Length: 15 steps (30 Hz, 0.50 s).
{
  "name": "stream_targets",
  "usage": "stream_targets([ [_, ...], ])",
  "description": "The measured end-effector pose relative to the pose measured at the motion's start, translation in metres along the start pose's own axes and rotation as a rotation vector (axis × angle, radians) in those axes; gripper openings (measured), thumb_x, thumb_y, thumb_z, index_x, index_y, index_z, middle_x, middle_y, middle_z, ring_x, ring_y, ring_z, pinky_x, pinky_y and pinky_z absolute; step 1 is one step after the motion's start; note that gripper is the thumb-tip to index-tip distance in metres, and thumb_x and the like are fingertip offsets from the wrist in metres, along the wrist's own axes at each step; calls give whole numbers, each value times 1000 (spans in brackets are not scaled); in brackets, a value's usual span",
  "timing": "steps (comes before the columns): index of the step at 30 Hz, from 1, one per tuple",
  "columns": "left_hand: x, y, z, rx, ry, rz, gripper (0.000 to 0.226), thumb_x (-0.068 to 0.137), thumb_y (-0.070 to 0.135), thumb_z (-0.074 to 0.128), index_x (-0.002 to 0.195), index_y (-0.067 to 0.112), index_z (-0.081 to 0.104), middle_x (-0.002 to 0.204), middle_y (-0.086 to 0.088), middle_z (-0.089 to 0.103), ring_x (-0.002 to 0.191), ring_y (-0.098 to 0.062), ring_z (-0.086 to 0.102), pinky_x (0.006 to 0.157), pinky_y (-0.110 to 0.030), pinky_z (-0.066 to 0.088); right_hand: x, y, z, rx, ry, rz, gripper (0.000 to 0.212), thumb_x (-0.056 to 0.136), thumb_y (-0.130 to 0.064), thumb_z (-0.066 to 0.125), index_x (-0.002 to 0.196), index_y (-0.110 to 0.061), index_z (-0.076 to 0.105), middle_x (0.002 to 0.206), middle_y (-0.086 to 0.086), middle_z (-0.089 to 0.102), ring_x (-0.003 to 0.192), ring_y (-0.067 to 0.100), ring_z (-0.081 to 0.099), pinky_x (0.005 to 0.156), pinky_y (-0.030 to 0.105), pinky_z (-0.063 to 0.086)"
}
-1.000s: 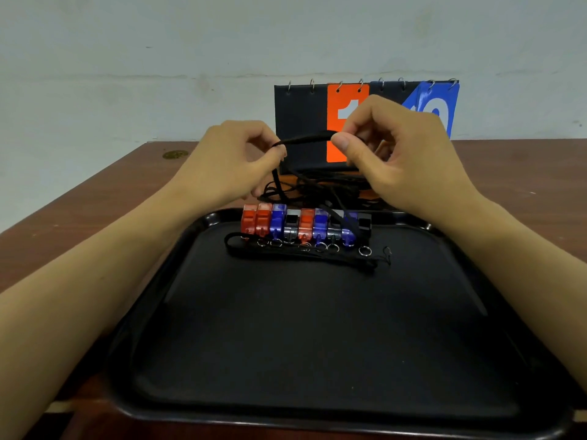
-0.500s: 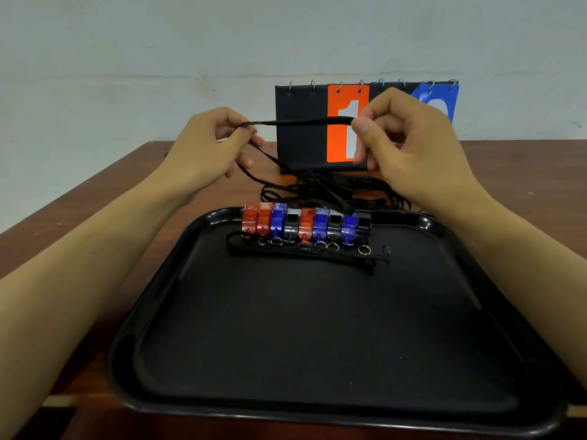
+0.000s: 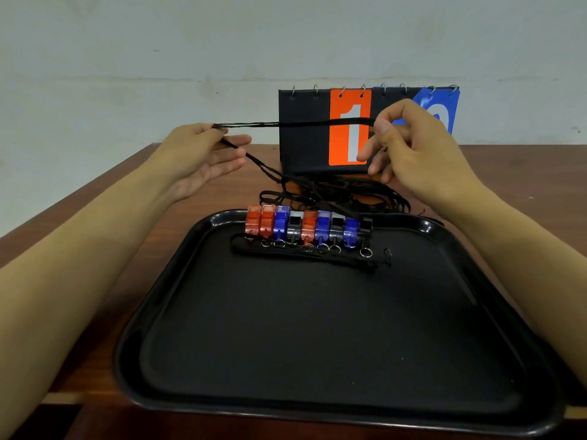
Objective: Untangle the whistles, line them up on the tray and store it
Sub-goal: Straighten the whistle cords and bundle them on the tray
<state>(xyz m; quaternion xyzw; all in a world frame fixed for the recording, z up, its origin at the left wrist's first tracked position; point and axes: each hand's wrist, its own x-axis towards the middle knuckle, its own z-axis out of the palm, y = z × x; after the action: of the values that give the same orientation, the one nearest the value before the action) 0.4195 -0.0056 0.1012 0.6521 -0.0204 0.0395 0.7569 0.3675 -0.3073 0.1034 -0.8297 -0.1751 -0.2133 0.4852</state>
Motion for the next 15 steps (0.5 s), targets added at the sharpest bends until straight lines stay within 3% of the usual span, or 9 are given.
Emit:
stream_targets([
  [4,-6,5,8,-221,-79,-44,16,109,19,49,96,14,55,109,-14,80,89,-18,77,76,-26,61,-2,-1,4,17,-63,48,13,109,-23,43,103,-18,53,93,-2,77,70,6,68,60,20,55],
  [10,-25,16,29,-342,-207,-31,42,101,54,52,85,15,50,120,-21,75,111,-26,75,91,-32,61,-3,-4,5,131,-188,75,18,108,-23,46,94,-20,56,111,-2,75,96,10,73,74,25,60],
  [15,-40,21,38,-405,-280,-3,49,100,62,45,89,15,52,123,-21,74,115,-27,73,94,-32,59,-7,-4,11,301,-375,174,17,106,-22,50,92,-18,59,103,-6,65,106,20,73,77,28,57],
])
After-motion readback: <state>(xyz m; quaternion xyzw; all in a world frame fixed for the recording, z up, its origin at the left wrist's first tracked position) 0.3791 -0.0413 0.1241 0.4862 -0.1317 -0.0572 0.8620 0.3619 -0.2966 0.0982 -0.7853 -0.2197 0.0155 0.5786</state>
